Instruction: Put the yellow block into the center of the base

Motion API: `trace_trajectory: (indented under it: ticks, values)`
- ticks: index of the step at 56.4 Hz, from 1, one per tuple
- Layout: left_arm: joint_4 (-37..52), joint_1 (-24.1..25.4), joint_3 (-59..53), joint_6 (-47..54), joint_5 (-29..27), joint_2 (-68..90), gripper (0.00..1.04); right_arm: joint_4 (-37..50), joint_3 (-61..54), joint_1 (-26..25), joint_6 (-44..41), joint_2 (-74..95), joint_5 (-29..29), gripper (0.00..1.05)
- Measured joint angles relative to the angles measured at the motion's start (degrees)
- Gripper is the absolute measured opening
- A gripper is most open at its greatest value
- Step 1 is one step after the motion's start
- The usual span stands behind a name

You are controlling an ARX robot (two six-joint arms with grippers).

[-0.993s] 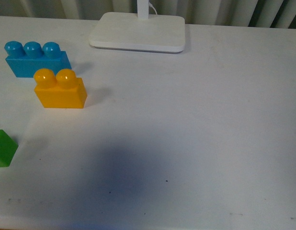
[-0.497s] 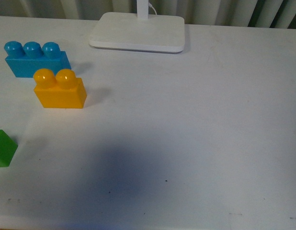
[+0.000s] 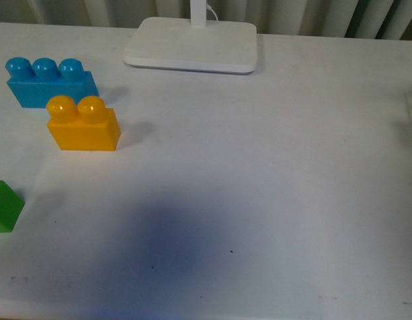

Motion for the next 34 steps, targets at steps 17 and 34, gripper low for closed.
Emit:
trace_trajectory:
  ticks: [17,34]
  values:
    - [0.0,0.0,0.0,0.0,0.0,0.0,0.98,0.7,-1.1,16.1,14.4,-0.6,4.3,0.96]
    - [0.0,0.0,0.0,0.0,0.0,0.0,0.98,0.2,-1.1,29.7,22.7,-0.3,6.7,0.96]
